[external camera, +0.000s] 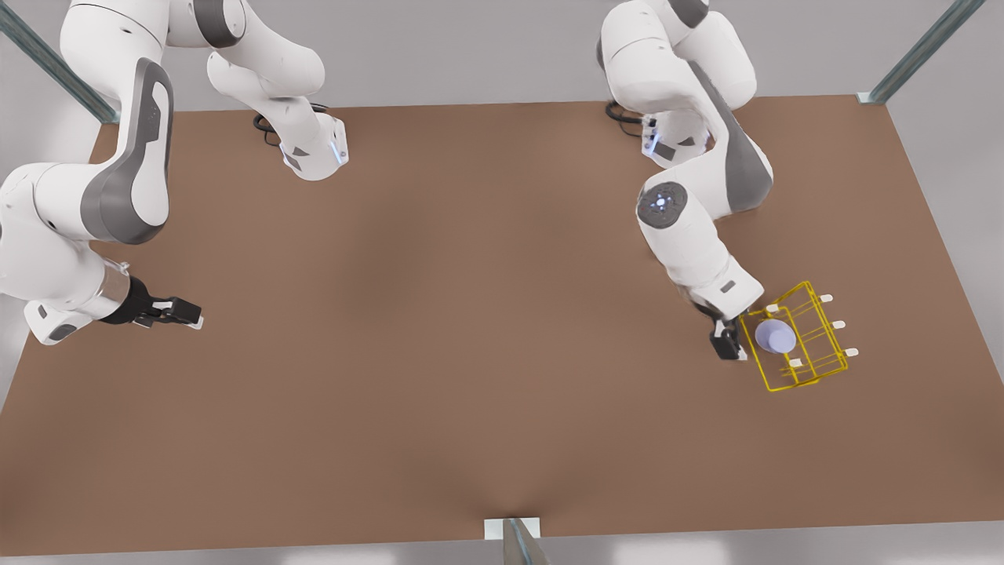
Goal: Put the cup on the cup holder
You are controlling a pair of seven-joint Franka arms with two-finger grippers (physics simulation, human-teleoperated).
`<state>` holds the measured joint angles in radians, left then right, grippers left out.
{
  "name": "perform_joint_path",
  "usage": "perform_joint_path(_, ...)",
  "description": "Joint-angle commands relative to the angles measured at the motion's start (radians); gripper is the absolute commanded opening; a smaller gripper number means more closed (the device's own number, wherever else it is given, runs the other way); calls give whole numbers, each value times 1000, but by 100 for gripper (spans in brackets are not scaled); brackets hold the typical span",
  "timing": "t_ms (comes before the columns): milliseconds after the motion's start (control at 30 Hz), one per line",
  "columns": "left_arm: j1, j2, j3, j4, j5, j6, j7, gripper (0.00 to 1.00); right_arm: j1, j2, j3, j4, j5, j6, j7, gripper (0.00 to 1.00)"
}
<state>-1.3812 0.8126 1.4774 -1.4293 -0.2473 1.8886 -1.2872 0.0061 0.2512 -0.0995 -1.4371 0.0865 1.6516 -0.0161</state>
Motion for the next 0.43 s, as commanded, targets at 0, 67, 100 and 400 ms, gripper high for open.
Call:
perform_joint_path(0, 68, -119, -58, 171, -30, -864, 1526, 100, 0, -1, 0, 1, 1, -1, 1, 100)
perform_joint_path(67, 457, -315, -567, 265, -10, -858, 1530, 100, 0, -1, 0, 0, 1, -1, 1, 100)
perform_joint_path(100, 698, -363, -912, 322, 51, -804, 1494, 100, 0, -1, 0, 1, 1, -1, 1, 100)
perform_joint_path(400, 1183, -507, -1543, 133, 272, -614, 1384, 100, 0, 0, 0, 1, 2, -1, 1, 100)
